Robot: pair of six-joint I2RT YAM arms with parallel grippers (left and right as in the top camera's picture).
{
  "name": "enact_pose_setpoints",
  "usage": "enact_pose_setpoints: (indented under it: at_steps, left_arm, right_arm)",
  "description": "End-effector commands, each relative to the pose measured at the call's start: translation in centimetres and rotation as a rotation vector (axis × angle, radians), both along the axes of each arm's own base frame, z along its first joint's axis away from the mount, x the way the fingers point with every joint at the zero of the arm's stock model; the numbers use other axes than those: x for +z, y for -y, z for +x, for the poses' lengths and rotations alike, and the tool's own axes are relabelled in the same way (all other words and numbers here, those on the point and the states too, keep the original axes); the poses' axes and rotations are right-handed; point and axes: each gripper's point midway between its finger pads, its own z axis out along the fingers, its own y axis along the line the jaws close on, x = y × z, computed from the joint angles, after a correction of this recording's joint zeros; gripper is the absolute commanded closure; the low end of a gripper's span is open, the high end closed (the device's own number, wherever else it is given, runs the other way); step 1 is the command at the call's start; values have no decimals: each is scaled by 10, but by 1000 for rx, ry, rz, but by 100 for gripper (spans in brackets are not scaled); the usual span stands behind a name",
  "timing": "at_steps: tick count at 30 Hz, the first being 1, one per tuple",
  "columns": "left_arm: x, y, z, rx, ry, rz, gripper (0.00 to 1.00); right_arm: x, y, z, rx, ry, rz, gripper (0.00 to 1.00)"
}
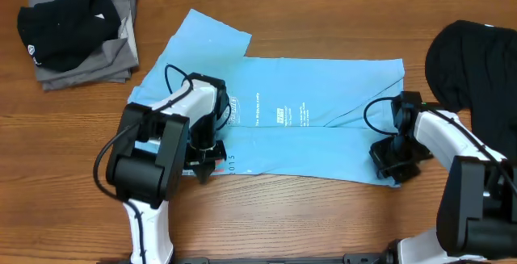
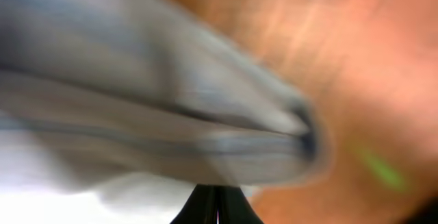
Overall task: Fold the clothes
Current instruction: 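Move the left gripper down to the fold's left edge and press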
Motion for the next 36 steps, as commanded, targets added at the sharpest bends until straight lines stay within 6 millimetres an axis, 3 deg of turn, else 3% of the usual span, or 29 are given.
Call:
enact_pose_setpoints:
  at_steps: [1,9,15,19,24,36]
  left_arm:
    - [21,8,-7,27,80,-39,96]
    - [45,11,-20,27,190,-102,96]
    - [39,17,12,34,334,-146,90]
    - [33,13,34,40,417,-139,91]
    - [31,11,43,49,451,-140,93]
    - [24,13,53,37,494,-156,96]
  right_arm:
    - [17,17,-2,-64,49,-51,96]
    - [46,40,-5,-87,161,-52,97]
    - [62,3,40,199,411,105,96]
    - [57,-25,51,323,434,143,96]
    - [47,-46,57,367,418,159,96]
    - [9,-51,51,371,291,185,96]
